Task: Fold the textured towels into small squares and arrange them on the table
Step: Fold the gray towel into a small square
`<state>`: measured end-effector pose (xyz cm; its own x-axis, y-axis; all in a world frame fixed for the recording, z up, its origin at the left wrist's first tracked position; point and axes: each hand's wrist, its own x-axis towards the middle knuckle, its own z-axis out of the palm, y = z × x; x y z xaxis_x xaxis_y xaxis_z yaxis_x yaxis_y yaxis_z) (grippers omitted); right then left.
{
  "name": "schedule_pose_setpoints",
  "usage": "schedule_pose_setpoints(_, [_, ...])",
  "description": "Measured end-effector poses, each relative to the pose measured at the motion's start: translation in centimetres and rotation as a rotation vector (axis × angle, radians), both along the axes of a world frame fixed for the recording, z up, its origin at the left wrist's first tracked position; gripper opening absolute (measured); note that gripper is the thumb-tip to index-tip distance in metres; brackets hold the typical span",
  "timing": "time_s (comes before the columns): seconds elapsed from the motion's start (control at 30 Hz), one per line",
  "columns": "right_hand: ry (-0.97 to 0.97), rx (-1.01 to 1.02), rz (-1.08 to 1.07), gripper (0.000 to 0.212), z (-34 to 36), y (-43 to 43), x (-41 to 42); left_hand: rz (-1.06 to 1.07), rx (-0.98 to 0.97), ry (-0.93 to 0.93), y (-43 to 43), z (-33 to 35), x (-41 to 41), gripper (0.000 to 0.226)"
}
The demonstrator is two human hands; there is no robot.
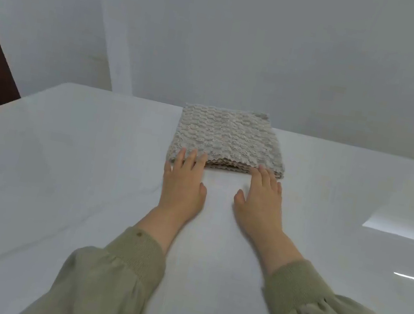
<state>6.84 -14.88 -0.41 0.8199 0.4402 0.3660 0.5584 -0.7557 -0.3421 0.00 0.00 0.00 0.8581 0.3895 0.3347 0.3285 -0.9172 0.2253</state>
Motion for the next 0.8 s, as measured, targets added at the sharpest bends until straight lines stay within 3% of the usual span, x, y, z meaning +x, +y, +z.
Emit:
schedule_pose_setpoints(0.23, [-0.116, 0.133, -0.007, 0.051, -0.5, 2.1, 4.4, -0.033, -0.052, -0.238, 3.4, -0.6, 3.6, 0.036])
schedule_pose_setpoints(0.37, [-0.105, 0.165, -0.010, 0.042, -0.8, 2.6, 6.6, -0.012, -0.196, -0.359, 4.3, -0.6, 4.4, 0.018])
schedule_pose_setpoints(0.57, [-0.159, 0.269, -0.077, 0.010, -0.5, 2.7, 8.5, 0.011, -0.232, -0.415, 4.9, -0.5, 4.8, 0.017])
schedule_pose_setpoints(0.7, [-0.165, 0.201, -0.076, 0.029, -0.1, 2.9, 8.5, 0.027, -0.218, -0.396, 5.2, -0.5, 4.9, 0.029])
schedule_pose_setpoints(0.8, [-0.170, 0.165, -0.090, 0.021, -0.3, 2.7, 8.5, 0.048, -0.218, -0.434, 5.5, -0.6, 4.9, 0.026])
